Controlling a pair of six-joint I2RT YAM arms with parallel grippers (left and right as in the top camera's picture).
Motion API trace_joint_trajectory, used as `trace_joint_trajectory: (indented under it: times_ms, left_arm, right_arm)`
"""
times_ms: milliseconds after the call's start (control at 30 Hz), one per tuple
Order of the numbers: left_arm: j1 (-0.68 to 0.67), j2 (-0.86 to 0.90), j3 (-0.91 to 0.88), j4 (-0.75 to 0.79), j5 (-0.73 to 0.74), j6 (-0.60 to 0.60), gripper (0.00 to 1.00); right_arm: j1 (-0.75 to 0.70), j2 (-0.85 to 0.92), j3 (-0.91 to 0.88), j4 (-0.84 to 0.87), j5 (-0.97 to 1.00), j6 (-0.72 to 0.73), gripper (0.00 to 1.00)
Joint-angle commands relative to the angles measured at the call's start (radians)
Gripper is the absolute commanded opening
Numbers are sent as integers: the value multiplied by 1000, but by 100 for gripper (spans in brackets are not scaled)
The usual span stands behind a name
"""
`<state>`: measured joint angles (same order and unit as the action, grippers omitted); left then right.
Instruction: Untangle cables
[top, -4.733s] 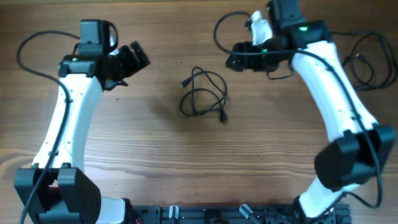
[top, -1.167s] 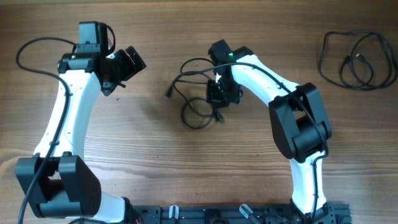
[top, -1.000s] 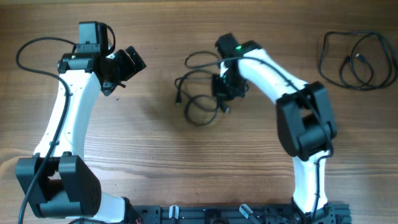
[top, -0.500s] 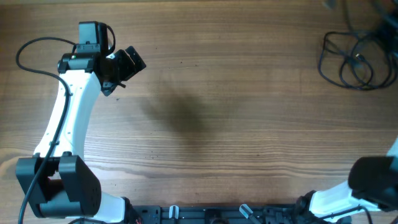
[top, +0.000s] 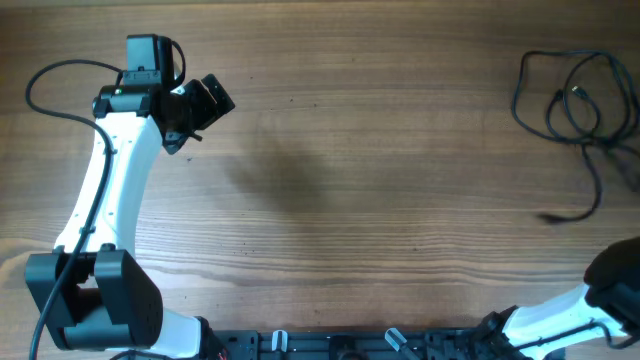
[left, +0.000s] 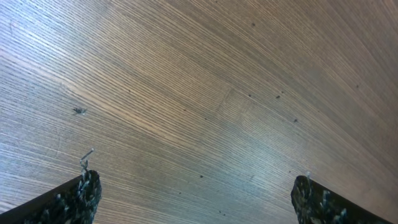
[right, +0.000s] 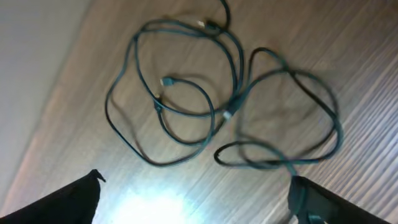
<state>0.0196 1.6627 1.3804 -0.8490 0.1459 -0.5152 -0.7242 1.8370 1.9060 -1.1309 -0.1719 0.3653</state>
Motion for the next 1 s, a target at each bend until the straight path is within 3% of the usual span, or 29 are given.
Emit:
trace_joint_trajectory:
  times_ms: [0, 233, 333, 367, 567, 633, 767, 967]
  left_arm:
    - [-3, 9, -8, 2, -13, -14, 100]
    - [-3, 9, -8, 2, -13, -14, 100]
    - [-3, 9, -8, 2, -13, -14, 100]
    - [-3, 9, -8, 2, -13, -14, 100]
    - [-3, 9, -8, 2, -13, -14, 100]
    - [-3, 9, -8, 2, -13, -14, 100]
    - [-3, 9, -8, 2, -13, -14, 100]
    - [-3, 9, -8, 2, -13, -14, 100]
  right_arm:
    - [9, -11, 4, -20, -132, -75, 100]
    - [132, -184, 4, -32, -427, -363, 100]
    - [239, -282, 4, -83, -450, -388, 100]
    - [267, -301, 4, -96, -451, -385, 100]
    - [387, -342, 4, -121, -450, -31, 100]
    - [387, -341, 4, -103, -451, -10, 100]
    - [399, -341, 4, -106, -458, -138, 100]
    - [522, -331, -16, -64, -423, -507, 100]
